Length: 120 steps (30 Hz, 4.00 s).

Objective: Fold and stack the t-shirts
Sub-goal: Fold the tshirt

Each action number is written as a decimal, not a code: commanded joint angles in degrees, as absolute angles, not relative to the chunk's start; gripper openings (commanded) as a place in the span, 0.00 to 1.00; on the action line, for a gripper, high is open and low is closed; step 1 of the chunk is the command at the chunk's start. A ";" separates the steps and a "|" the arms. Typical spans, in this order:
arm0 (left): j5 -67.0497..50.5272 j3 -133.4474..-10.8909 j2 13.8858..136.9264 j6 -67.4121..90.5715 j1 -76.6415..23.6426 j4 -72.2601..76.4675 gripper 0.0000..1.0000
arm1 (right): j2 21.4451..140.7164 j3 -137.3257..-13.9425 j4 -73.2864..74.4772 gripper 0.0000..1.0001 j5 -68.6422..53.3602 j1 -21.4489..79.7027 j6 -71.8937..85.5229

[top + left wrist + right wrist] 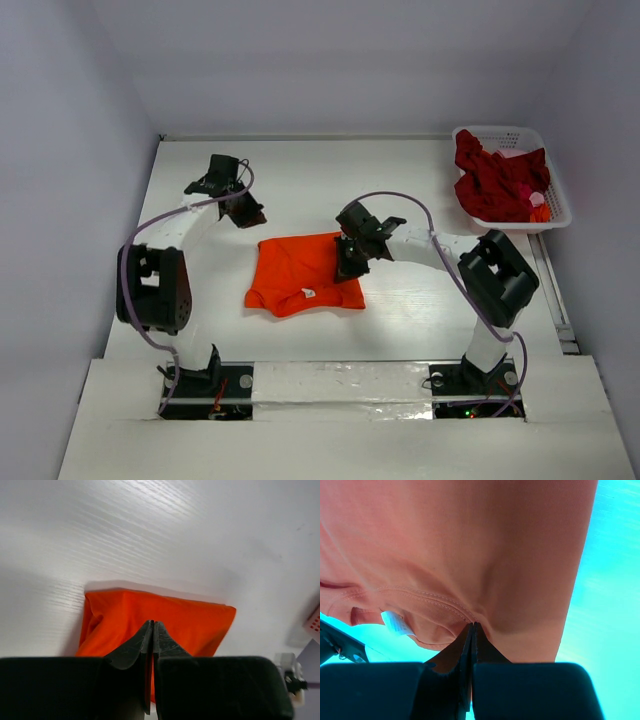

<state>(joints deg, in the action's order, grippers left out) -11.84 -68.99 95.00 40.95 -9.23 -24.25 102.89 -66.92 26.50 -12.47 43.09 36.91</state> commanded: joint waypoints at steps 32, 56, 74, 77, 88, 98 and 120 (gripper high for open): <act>-13.89 -60.47 101.42 42.98 -12.22 -16.53 0.00 | 96.42 -61.88 25.92 0.00 -11.52 43.95 38.14; -13.62 -63.63 103.36 42.10 -12.22 -17.93 0.00 | 96.76 -61.71 27.86 0.00 -11.25 49.04 37.62; -13.10 -65.12 102.31 40.43 -9.93 -19.60 0.00 | 98.97 -52.12 19.68 0.00 -13.72 49.04 41.31; -12.74 -65.65 101.60 39.99 -9.40 -20.48 0.00 | 97.91 -53.08 21.09 0.00 -13.27 49.04 41.04; -11.87 -67.85 99.40 38.50 -7.21 -23.73 0.00 | 97.46 -55.72 24.52 0.00 -10.10 49.04 41.31; -12.30 -65.83 99.32 38.58 -5.54 -22.41 0.00 | 99.05 -55.64 24.61 0.00 -9.76 48.52 41.84; -13.53 -74.97 91.84 37.35 -5.54 -29.62 0.00 | 88.50 -73.55 40.52 0.00 -0.70 46.68 40.96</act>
<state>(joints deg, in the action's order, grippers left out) -12.58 -72.82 94.00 38.09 -5.89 -27.68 88.73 -70.52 37.91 -2.26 47.24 42.41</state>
